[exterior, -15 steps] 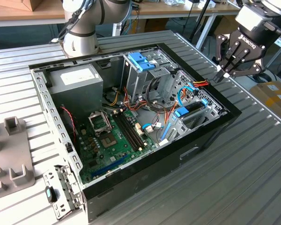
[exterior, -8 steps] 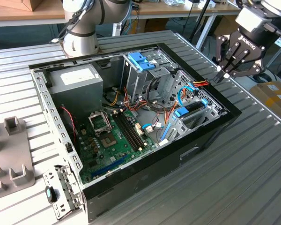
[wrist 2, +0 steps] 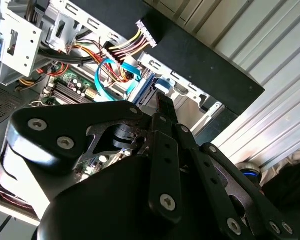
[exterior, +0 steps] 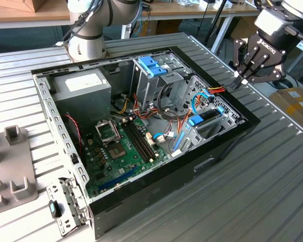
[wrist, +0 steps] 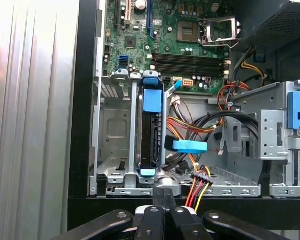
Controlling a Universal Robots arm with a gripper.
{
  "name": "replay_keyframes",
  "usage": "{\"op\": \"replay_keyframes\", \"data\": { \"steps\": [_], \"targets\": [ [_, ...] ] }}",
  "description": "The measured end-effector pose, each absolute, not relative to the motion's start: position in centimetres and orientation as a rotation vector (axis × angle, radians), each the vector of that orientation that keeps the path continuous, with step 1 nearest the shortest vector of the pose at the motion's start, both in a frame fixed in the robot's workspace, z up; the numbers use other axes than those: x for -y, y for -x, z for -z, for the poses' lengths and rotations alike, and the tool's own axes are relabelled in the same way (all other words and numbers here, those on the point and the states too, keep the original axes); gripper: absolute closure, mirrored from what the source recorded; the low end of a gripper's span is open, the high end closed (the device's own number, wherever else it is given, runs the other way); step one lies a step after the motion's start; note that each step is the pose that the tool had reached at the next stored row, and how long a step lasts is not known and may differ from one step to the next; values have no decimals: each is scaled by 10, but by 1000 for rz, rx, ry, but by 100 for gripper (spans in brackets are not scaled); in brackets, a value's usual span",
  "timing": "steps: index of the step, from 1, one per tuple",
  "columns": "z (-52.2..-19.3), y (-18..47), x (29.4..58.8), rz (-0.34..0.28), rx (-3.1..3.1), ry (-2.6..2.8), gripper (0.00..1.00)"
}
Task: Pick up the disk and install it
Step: 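Insert the first disk wire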
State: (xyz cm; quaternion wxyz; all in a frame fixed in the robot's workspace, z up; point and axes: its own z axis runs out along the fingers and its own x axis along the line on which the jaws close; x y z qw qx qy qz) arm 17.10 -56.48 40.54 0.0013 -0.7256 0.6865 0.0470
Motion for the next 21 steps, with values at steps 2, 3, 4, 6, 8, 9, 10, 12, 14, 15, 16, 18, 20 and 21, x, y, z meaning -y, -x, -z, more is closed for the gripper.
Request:
{"op": "replay_keyframes", "data": {
  "steps": [2, 3, 4, 6, 8, 9, 10, 12, 14, 15, 16, 18, 20, 21],
  "targets": [
    [-405, -172, 565, -147, -2153, 2280, 90],
    [-404, -173, 564, -147, -2152, 2281, 90],
    [-404, -173, 564, -147, -2151, 2281, 90],
    [-403, -174, 564, -147, -2150, 2283, 90],
    [-403, -175, 564, -147, -2148, 2285, 90],
    [-403, -175, 564, -147, -2147, 2286, 90],
    [-402, -176, 564, -147, -2146, 2287, 90],
    [-401, -177, 564, -147, -2144, 2289, 90],
    [-401, -179, 563, -147, -2142, 2291, 90],
    [-401, -180, 563, -147, -2140, 2293, 90],
    [-400, -181, 563, -146, -2139, 2294, 90],
    [-399, -183, 562, -146, -2138, 2296, 90],
    [-399, -185, 561, -145, -2137, 2298, 90],
    [-398, -186, 561, -145, -2137, 2298, 90]
  ]
}}
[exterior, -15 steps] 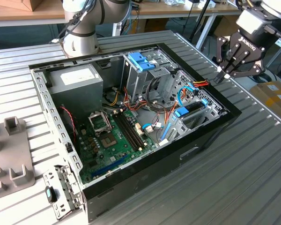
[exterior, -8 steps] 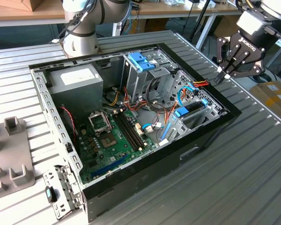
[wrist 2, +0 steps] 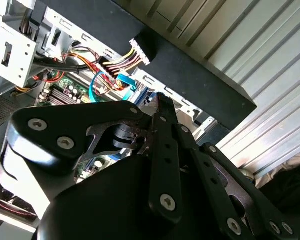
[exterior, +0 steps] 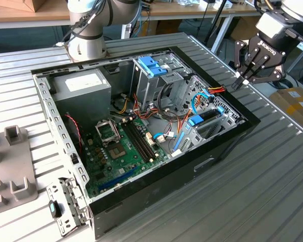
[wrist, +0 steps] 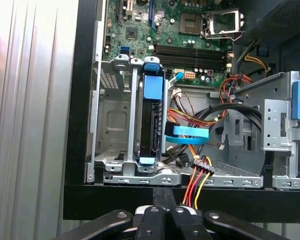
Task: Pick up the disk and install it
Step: 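Insert the first disk wire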
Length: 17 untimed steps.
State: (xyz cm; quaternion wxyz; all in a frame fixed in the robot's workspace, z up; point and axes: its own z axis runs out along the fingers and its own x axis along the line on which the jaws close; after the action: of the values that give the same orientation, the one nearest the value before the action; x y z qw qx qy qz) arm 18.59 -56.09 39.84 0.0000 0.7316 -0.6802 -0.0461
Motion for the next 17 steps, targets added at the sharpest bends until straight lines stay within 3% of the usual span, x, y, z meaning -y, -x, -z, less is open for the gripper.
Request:
{"op": "replay_keyframes", "data": {
  "steps": [17],
  "targets": [
    [-391, -192, 544, 142, 2109, -2320, 90]
  ]
}}
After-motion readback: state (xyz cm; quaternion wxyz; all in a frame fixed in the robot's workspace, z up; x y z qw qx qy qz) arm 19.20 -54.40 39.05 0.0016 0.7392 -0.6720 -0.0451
